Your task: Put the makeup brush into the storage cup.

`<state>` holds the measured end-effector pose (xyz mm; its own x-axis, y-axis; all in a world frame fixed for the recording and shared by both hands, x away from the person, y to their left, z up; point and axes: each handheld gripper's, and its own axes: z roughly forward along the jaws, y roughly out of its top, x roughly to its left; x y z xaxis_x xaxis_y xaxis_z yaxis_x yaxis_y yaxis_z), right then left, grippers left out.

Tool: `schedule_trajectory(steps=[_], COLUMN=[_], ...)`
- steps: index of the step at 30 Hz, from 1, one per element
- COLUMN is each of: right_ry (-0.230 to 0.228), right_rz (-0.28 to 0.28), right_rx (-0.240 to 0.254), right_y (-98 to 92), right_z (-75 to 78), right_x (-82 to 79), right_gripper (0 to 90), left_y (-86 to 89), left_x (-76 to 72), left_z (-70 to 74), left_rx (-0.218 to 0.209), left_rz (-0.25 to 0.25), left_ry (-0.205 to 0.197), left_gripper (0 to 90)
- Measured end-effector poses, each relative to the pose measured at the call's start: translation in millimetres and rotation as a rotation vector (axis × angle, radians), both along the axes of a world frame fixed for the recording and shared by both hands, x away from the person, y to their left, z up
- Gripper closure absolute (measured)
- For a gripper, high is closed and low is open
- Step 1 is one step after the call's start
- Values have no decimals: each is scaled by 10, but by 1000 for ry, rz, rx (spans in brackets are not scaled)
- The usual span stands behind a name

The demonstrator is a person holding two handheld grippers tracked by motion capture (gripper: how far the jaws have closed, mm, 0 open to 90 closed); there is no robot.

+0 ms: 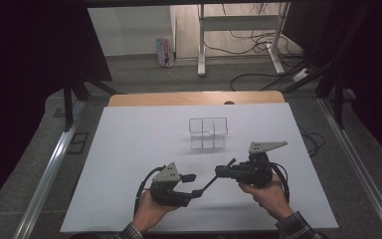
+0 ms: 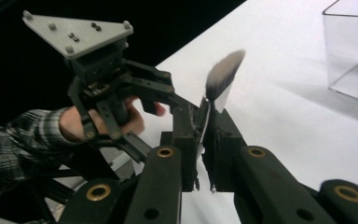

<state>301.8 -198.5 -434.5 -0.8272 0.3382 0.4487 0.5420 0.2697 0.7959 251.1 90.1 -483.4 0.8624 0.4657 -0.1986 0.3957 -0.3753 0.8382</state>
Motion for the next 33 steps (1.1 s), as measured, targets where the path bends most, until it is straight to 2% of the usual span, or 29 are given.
schedule_trajectory(steps=[2,4,5,9,12,13,14,15,16,17,23,27,29,30,31,33], right_ry=[-12,-20,-31,-61,-84,-88,-88,-98,-103,-108,-127,-158,-167,-186,-186,-211], right_rz=[-3,-6,-7,-15,-23,-27,-27,-37,-43,-50,-74,-82,-86,-88,-88,-105], right_rx=[-8,-16,-21,-42,-57,-61,-61,-68,-72,-75,-85,-107,-115,-129,-129,-144], right_y=[-7,-9,-13,-24,-35,-42,-42,-60,-71,-81,-139,-165,-167,-171,-171,-183], right_z=[2,7,16,29,37,41,41,48,53,56,73,83,87,93,93,102], right_x=[-3,-6,-13,-22,-31,-34,-34,-36,-36,-36,-37,-51,-57,-64,-64,-72], right_gripper=[830,830,830,829,829,829,829,829,829,829,829,828,829,829,829,829], left_y=[32,42,62,101,128,160,160,194,194,233,389,573,608,676,676,775], left_x=[-5,-9,-13,-28,-41,-57,-57,-71,-71,-90,-122,-136,-137,-141,-141,-144], left_z=[17,23,34,55,63,67,67,69,69,70,77,75,69,55,55,29], left_rx=[32,45,68,123,149,170,170,197,197,219,217,211,215,222,222,206], left_rz=[12,18,25,43,51,64,64,76,76,90,115,167,179,208,208,243], left_ry=[2,2,5,-4,-9,-13,-13,-18,-18,-20,2,15,15,14,14,24], left_gripper=[355,335,297,238,195,186,171,157,145,131,77,49,41,37,34,30])
